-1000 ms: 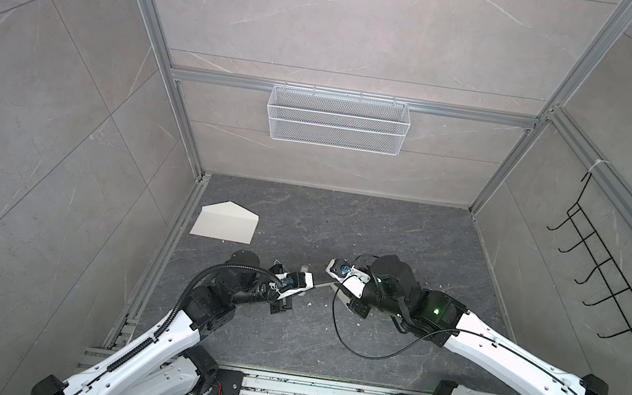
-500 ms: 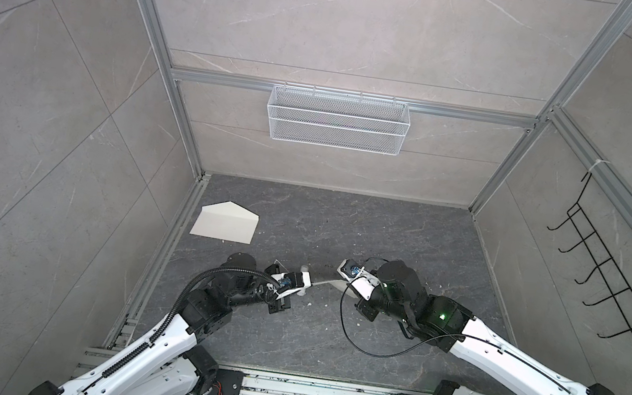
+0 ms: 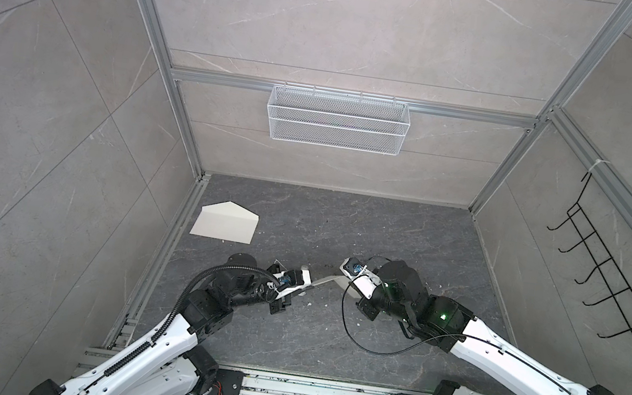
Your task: Place the letter into the envelope and seal it
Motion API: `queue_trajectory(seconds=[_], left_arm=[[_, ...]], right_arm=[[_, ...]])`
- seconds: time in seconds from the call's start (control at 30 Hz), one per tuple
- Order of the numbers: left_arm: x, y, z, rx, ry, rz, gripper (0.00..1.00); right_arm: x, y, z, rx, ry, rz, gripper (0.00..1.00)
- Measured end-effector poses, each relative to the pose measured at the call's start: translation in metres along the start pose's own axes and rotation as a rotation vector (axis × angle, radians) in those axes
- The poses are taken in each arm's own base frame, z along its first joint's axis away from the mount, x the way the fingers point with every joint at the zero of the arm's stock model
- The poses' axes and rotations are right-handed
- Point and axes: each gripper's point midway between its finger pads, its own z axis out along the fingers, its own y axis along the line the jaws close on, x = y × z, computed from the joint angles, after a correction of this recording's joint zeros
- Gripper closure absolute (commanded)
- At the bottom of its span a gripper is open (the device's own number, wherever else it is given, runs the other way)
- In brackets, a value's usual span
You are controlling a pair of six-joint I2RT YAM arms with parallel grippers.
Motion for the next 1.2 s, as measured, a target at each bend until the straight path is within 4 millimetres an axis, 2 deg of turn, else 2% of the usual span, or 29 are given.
queue_trajectory(seconds=[0.17,0.37,0.5,0.77,1.2], left_arm=[[-0.024,0.008,-0.016,-0.072,-0.081,-0.040,0.39],[-0.042,0.010,-0.029,-0.097,-0.145,-0.067,0.27],[-0.040,0.009,-0.025,-0.081,-0.139,-0.084,0.23],[-0.026,-0.001,-0.004,0.025,-0.103,-0.120,0.22],[-0.017,-0.014,0.013,0.141,-0.097,-0.129,0.25]], right_arm=[[0.009,-0.021,0.001,0.065,0.005,0.036,1.00],[0.003,-0.015,0.000,0.026,-0.030,0.020,1.00],[-0.001,-0.002,-0.005,-0.043,-0.089,-0.025,1.00],[-0.016,0.021,-0.018,-0.170,-0.203,-0.093,1.00],[-0.020,0.039,-0.015,-0.270,-0.228,-0.114,1.00]])
